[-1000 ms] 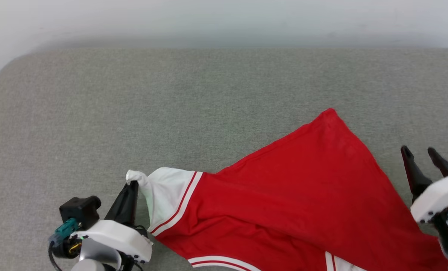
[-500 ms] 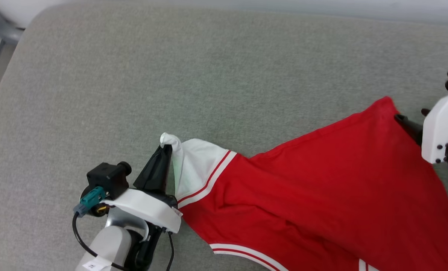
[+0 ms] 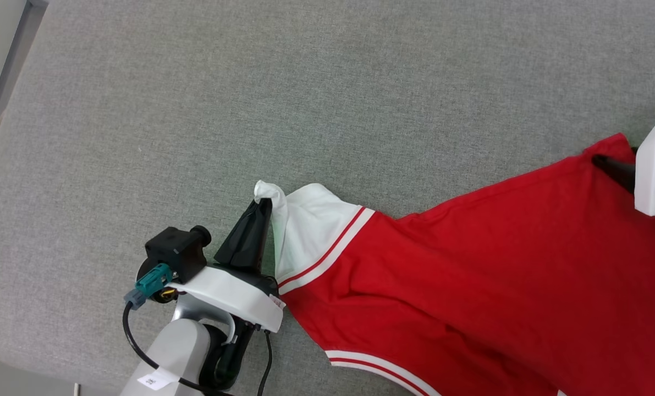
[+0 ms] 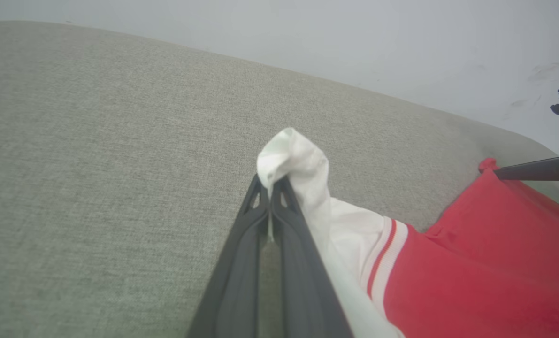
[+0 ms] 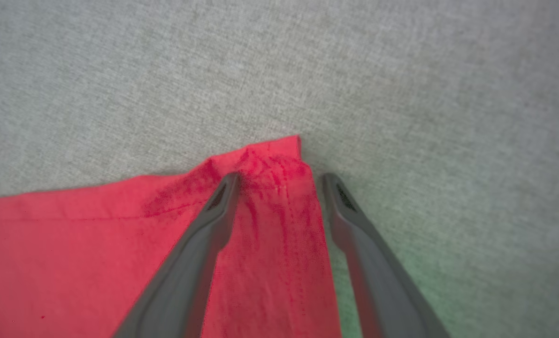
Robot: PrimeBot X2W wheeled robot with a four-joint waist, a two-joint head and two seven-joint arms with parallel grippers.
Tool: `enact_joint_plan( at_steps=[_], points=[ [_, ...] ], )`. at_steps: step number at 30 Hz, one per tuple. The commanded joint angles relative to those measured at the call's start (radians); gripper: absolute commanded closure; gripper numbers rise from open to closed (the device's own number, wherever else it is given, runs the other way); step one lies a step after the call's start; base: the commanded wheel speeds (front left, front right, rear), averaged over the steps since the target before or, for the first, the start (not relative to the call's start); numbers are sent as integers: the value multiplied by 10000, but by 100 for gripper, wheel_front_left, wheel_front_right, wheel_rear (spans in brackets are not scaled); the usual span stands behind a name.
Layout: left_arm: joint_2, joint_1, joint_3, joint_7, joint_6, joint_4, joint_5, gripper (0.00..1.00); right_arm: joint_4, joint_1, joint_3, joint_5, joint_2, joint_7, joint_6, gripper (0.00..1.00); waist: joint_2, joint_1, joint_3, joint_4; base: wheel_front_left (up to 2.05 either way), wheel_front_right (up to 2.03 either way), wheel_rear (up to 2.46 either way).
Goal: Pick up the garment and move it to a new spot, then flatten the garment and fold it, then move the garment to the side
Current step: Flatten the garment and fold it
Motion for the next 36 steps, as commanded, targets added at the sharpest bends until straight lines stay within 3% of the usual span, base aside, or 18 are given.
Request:
enact_joint_plan(
  at_steps=[1, 12, 23, 36],
  points=[
    [-6, -69, -9, -49, -8, 25, -42, 100, 622, 976, 712, 324, 487, 564, 52, 100, 0, 0, -20, -17, 0, 0, 0],
    [251, -184, 415, -76, 208, 259, -255, 100, 310, -267, 447, 719, 143, -1024, 22, 100, 0, 0, -954, -551, 0, 0, 0],
    [1343, -1646, 1354, 478, 271, 663, -481, 100, 579, -775, -401, -377, 671, -2564, 20, 100, 0, 0, -1979, -1696, 0, 0, 0],
    [2195, -5864, 1683, 1221, 129, 2609, -179, 100, 1151, -2690, -1949, -2314, 1853, -4336, 19, 100, 0, 0, -2049, -2634, 0, 0, 0]
  ],
)
